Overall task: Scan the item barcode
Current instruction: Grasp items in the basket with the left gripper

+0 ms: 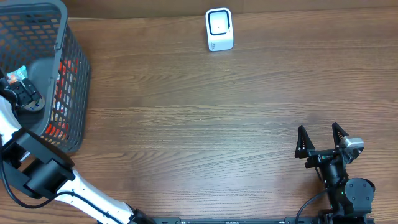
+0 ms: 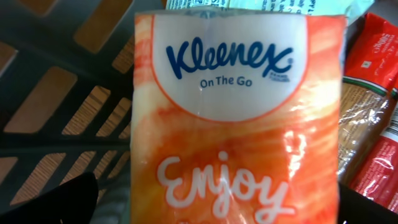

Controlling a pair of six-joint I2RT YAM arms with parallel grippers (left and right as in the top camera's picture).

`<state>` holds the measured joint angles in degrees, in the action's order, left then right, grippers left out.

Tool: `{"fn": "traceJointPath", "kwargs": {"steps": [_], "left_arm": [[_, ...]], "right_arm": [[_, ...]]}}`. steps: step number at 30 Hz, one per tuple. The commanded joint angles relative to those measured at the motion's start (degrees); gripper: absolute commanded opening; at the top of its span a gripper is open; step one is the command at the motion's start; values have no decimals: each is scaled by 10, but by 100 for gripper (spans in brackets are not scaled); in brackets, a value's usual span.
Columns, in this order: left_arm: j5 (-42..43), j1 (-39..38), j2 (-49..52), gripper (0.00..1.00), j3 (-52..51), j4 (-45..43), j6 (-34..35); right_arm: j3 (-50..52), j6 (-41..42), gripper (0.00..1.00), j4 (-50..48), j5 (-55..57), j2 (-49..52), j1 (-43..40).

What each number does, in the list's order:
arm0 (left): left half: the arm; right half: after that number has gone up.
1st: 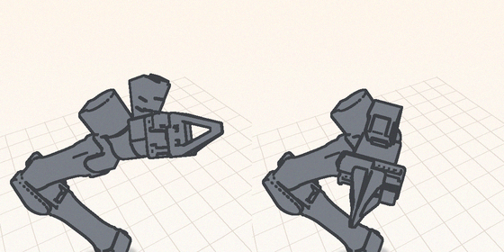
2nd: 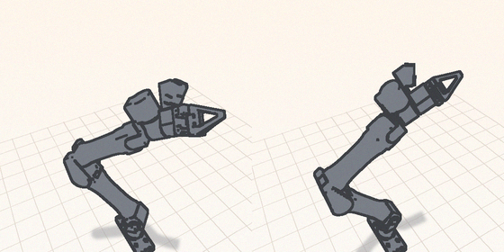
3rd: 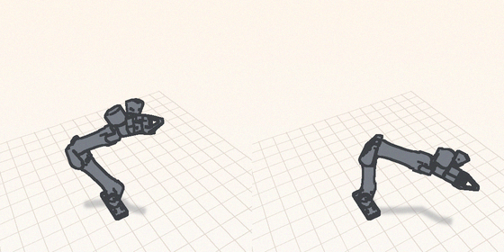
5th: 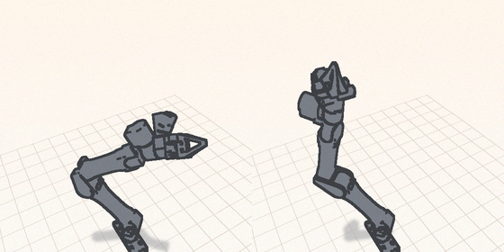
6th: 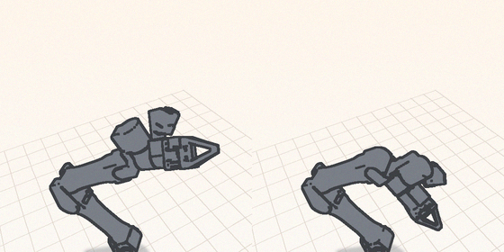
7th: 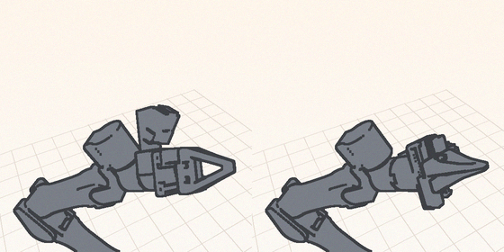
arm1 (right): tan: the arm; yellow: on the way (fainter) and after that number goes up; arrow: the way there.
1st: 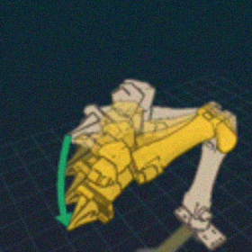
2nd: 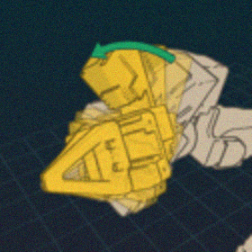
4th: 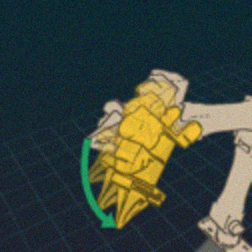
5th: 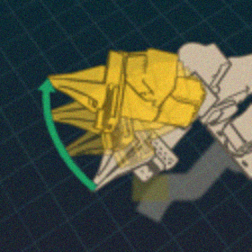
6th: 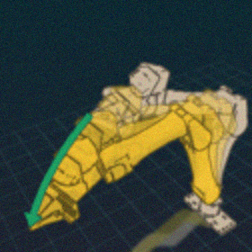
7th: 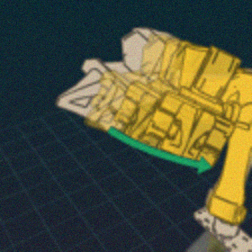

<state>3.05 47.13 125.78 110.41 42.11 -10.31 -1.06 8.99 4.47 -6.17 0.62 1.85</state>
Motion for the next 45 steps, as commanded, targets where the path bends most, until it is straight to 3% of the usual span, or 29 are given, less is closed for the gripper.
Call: {"fn": "traceJointPath", "kwargs": {"steps": [1,13,25,33,45], "left_arm": [[11,1,7,100,11,-9,-3],[14,-2,60,96,11,-22,17],[15,-3,58,57,11,-46,17],[15,-5,19,56,11,-47,18],[15,-39,-147,57,11,-54,72]], "right_arm": [[6,2,100,-3,-1,-4,-3],[6,2,100,-3,-1,-4,-3],[6,2,100,-3,-1,-4,-3],[6,2,100,-3,-1,-4,-3],[6,2,100,-3,-1,-4,-3]]}}
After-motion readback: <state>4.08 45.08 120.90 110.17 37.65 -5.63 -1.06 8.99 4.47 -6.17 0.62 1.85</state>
